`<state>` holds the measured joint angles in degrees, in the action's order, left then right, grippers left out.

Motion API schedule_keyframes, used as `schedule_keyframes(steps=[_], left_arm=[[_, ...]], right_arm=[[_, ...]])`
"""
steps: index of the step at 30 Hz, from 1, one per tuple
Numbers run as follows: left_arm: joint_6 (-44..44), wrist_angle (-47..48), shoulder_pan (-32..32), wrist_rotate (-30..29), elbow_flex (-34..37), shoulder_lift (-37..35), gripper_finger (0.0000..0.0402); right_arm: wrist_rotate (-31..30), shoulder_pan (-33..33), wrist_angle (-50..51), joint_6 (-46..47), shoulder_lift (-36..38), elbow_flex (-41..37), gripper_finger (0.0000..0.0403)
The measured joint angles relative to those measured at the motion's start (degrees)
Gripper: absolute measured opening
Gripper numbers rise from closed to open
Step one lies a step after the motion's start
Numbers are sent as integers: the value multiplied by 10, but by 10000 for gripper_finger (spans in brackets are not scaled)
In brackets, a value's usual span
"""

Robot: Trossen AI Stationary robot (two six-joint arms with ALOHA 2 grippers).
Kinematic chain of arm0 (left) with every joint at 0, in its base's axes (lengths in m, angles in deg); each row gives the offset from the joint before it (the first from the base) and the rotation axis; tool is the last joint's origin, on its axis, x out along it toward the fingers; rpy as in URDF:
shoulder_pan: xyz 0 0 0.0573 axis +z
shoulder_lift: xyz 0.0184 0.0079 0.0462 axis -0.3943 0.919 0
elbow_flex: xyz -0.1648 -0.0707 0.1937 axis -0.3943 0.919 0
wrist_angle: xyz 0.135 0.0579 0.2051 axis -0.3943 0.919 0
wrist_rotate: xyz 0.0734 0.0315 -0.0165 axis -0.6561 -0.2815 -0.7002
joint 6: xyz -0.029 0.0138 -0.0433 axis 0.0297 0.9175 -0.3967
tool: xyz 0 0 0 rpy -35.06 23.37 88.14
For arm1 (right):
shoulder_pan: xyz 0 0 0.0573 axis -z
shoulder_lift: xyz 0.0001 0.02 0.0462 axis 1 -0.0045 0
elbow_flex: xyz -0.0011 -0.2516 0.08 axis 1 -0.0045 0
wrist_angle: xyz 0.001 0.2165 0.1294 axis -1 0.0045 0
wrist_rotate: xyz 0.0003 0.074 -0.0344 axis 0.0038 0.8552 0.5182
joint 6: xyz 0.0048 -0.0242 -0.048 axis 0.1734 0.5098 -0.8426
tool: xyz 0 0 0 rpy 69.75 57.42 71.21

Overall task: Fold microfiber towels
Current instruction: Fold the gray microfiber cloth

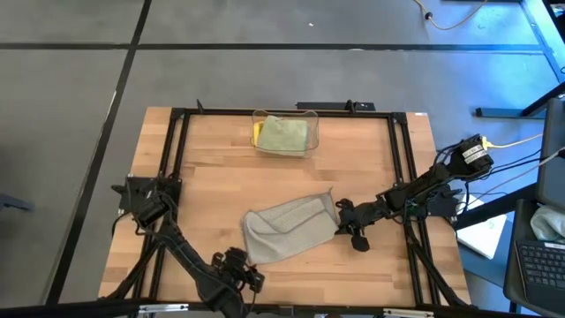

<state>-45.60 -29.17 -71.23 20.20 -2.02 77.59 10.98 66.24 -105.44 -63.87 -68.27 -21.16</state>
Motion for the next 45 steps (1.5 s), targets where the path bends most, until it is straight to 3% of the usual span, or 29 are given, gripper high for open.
schedule_keyframes(steps=[10, 23, 30, 35, 39, 45], left_arm=[[57, -121, 24, -33, 39, -1, 220], [81, -126, 16, -22, 40, -2, 215], [136, -56, 14, -7, -4, -18, 157], [182, 39, 15, -24, -39, -59, 85], [218, 56, 16, -52, -41, -90, 15], [220, 48, 13, -36, -41, -94, 29]], right_arm=[[0, 0, 0, 2, 0, 0, 13], [1, 0, -12, -8, 0, 0, 5], [47, 0, -26, 7, 41, -1, 8], [63, 1, -17, 7, 105, 6, 4], [76, 1, 33, 5, 164, 21, 6], [55, 1, 148, 4, 223, 32, 6]])
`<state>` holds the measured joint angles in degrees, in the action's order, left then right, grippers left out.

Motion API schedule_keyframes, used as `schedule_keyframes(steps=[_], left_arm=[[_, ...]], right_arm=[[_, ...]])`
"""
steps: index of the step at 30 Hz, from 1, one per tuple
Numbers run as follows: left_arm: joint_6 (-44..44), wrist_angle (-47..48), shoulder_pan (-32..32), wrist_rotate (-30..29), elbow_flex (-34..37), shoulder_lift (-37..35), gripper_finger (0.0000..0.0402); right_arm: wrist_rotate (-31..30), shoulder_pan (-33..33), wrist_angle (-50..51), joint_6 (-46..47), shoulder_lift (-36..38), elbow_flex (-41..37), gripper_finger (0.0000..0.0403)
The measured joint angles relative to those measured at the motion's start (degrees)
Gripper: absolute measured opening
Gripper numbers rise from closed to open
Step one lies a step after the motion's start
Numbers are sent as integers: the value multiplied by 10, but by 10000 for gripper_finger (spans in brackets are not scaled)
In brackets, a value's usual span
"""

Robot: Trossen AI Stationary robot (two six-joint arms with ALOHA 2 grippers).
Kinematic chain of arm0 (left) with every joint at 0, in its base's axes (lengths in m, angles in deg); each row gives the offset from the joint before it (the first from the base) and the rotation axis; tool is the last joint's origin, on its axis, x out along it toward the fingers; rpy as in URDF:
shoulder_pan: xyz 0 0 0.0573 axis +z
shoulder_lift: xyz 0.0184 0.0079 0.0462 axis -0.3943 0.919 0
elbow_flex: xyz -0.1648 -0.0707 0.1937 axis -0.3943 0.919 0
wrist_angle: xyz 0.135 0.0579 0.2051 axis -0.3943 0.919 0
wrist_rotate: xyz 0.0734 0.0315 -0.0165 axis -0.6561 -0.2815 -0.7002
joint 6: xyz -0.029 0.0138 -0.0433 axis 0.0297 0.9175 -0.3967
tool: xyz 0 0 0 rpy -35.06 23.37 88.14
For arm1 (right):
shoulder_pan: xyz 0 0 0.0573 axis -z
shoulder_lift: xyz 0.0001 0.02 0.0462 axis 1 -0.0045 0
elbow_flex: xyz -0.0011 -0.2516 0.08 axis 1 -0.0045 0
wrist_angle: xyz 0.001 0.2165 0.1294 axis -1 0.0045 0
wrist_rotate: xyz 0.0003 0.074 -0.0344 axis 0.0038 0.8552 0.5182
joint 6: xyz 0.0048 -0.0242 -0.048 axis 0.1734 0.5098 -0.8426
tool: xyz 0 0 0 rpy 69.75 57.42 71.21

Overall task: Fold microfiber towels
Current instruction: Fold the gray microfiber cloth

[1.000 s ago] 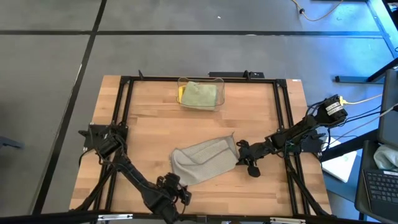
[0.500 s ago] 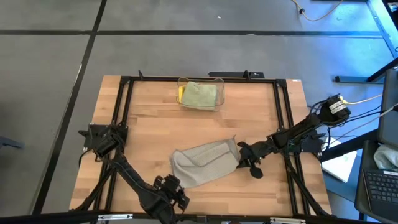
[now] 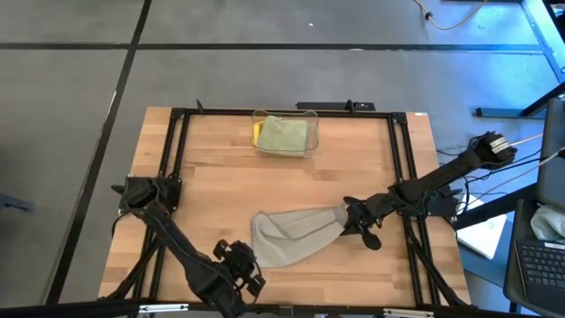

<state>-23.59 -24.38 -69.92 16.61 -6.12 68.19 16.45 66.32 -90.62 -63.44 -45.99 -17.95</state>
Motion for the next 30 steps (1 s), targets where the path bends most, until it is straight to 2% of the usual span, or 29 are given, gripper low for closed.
schedule_keyframes(steps=[6, 10, 13, 21, 26, 30], left_arm=[[-35, -51, -12, 16, 11, 28, 86], [-54, -122, -7, 33, 53, 59, 137], [-60, -168, -4, 33, 85, 64, 160], [-89, -186, -4, 38, 123, 63, 169], [-44, -269, 6, 20, 140, 61, 170], [-26, -287, 14, 20, 140, 61, 170]], right_arm=[[-20, 0, 27, 1, -1, 0, 7], [-23, 0, 27, -7, -4, 0, 7], [-25, 0, 27, -14, -4, 0, 7], [-25, 0, 32, -15, -4, 0, 8], [-25, 0, 33, -16, -4, 0, 8], [-25, 0, 34, -16, -4, 0, 8]])
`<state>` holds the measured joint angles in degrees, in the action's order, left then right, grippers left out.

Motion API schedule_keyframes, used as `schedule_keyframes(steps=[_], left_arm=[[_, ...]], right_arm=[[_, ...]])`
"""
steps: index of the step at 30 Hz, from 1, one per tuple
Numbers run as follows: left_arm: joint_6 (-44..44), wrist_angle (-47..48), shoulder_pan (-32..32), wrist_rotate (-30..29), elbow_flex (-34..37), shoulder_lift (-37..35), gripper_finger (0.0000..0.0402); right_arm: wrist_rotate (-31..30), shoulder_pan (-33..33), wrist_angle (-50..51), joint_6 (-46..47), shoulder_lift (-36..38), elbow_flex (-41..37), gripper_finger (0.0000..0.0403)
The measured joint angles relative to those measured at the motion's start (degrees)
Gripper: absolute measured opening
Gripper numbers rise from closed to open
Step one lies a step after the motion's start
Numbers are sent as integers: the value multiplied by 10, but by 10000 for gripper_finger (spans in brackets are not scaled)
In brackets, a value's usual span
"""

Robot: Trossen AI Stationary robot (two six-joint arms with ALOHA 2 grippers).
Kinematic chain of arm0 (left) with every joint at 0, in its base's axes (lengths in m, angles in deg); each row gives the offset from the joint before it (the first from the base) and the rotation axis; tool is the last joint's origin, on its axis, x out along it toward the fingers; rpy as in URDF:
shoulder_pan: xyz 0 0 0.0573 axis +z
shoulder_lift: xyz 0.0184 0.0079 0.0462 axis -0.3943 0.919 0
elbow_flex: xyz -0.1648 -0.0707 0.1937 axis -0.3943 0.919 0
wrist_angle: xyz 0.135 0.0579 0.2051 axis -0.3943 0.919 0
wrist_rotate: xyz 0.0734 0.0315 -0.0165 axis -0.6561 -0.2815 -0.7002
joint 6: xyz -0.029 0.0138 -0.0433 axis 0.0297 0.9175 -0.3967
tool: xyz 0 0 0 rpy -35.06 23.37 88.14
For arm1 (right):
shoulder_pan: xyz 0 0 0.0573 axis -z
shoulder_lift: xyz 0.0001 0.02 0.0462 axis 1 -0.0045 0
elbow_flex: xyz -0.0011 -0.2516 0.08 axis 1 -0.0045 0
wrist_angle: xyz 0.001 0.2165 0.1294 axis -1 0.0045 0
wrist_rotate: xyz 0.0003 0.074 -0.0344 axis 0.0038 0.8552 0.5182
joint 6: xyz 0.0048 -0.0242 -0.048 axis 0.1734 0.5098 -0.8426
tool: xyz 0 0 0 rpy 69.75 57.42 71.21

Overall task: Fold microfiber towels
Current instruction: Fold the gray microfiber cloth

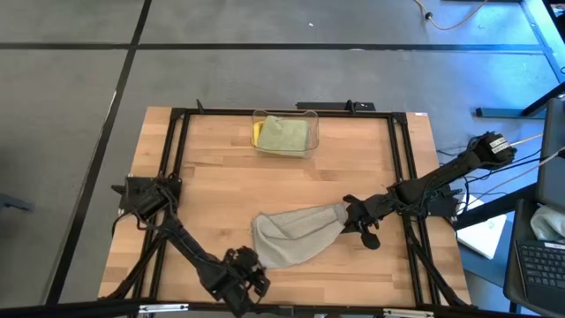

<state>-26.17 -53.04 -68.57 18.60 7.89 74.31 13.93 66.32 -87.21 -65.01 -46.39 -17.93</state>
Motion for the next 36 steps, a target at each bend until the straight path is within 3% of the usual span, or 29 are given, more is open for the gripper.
schedule_keyframes(steps=[18, 23, 28, 36], left_arm=[[17, 6, -16, 15, 1, -11, 166], [23, 5, -15, -8, 1, -21, 165], [32, 10, -5, 35, 1, -19, 165], [33, 9, -4, 21, 1, -19, 165]], right_arm=[[0, 0, 5, 2, 0, -3, 8], [0, 0, 4, 3, 0, -3, 8], [0, 0, 4, 4, 0, -3, 8], [0, 0, 4, 4, 0, -3, 8]])
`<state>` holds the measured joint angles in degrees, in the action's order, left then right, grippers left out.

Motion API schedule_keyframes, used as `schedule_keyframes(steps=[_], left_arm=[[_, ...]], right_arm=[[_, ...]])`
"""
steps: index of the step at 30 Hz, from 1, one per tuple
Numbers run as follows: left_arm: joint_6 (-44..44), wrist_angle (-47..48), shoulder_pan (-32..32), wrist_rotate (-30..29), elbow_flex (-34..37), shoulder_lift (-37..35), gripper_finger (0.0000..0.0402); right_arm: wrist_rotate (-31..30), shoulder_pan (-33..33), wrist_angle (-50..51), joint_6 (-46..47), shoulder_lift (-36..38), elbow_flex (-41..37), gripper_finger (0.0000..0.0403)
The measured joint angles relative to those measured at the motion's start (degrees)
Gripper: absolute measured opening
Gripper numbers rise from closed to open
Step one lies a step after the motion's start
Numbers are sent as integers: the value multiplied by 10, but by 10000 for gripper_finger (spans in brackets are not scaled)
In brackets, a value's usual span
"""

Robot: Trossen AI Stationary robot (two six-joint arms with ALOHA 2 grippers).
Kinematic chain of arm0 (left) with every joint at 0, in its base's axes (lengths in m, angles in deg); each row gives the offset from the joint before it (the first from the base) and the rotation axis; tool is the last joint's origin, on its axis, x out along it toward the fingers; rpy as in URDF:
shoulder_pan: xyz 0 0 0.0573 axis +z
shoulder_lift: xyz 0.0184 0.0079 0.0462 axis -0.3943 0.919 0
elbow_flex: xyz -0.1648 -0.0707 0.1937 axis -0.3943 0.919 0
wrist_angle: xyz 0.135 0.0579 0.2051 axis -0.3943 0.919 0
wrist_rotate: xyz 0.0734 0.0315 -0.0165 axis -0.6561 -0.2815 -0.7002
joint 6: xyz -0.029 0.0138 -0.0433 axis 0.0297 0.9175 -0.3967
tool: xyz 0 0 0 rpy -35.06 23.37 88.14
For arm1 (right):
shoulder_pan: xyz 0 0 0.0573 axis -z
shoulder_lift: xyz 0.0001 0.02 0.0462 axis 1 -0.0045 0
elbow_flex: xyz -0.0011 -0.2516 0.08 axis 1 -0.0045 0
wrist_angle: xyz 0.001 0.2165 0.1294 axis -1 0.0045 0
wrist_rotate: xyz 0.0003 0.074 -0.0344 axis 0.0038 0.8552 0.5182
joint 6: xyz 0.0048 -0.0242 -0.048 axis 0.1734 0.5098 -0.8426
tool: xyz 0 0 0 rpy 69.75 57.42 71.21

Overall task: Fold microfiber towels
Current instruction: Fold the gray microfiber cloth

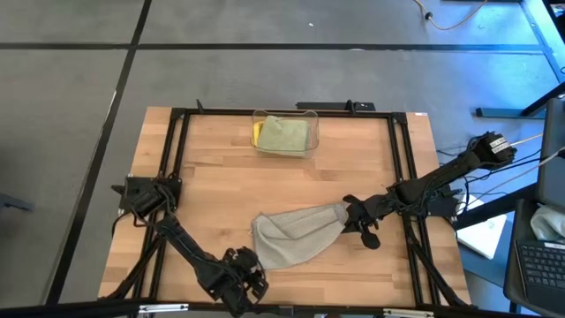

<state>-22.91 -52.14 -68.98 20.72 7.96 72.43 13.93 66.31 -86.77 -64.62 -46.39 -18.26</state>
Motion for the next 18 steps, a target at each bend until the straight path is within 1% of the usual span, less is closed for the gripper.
schedule_keyframes(steps=[4, 18], left_arm=[[-3, -3, 0, -21, 0, 0, 165], [-2, -35, 1, -23, 0, 21, 164]], right_arm=[[0, 0, 0, 0, 0, 0, 8], [0, 0, 0, 0, 0, 0, 8]])
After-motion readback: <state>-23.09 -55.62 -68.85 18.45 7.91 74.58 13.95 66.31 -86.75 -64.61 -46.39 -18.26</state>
